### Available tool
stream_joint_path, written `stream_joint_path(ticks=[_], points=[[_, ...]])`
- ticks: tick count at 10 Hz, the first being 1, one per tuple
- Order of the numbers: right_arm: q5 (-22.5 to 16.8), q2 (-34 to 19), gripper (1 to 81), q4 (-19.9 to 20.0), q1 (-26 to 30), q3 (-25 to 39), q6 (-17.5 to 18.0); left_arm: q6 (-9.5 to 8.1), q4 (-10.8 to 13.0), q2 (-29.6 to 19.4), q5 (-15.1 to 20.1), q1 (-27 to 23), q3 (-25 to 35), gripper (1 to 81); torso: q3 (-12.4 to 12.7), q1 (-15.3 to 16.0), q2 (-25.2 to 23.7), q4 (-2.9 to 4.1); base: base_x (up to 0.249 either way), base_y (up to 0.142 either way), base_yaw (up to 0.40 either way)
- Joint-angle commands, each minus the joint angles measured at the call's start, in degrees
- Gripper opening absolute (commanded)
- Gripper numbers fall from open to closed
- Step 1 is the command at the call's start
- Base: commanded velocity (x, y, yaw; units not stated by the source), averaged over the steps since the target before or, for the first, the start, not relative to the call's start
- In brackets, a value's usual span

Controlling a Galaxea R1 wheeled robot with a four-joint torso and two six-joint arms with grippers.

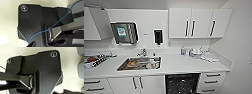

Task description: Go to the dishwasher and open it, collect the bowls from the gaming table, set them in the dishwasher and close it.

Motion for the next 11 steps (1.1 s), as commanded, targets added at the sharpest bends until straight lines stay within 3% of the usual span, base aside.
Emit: stream_joint_path(ticks=[1,4,5,6,7,8,9,11], points=[[-3.05,-0.37,81.1,0.58,2.18,-0.28,-0.22,0.21,-0.23,-0.50,2.80,-1.68,0.17,81.1,0.00,-3.54,5.49,0.00,0.000,0.000,0.000],[-2.96,-0.28,81.1,0.58,2.27,-0.28,-0.22,0.21,-0.23,-0.42,2.80,-1.68,0.17,81.1,0.00,-7.61,11.78,0.00,0.000,0.000,0.000],[-2.96,-0.28,81.1,0.75,2.18,-0.28,-0.14,0.21,-0.23,-0.50,2.80,-1.68,0.17,81.1,1.70,-5.25,8.08,0.00,0.000,0.000,0.000],[-2.96,-0.28,81.1,0.75,2.27,-0.28,-0.14,0.21,-0.23,-0.51,2.80,-1.68,0.17,81.1,4.72,-6.25,9.66,0.00,0.000,0.000,0.000],[-2.96,-0.37,81.1,0.75,2.27,-0.36,-0.14,0.21,-0.23,-0.50,2.71,-1.68,0.17,81.1,5.64,-6.60,10.18,0.00,0.000,0.000,0.000],[-2.96,-0.37,81.1,0.75,2.27,-0.45,-0.14,0.21,-0.40,-0.41,2.63,-1.68,0.17,81.1,5.74,-6.84,10.69,0.00,0.000,0.000,0.000],[-2.96,-0.37,81.1,0.75,2.27,-0.62,-0.14,0.12,-0.40,-0.33,2.63,-1.76,0.17,81.1,3.04,-6.97,10.90,0.00,0.000,0.000,0.000],[-2.96,-0.37,81.1,0.66,2.36,-0.98,-0.22,-1.11,-0.49,-0.24,2.71,-1.76,0.17,81.1,4.70,-7.21,10.95,0.00,0.000,0.000,0.000]])
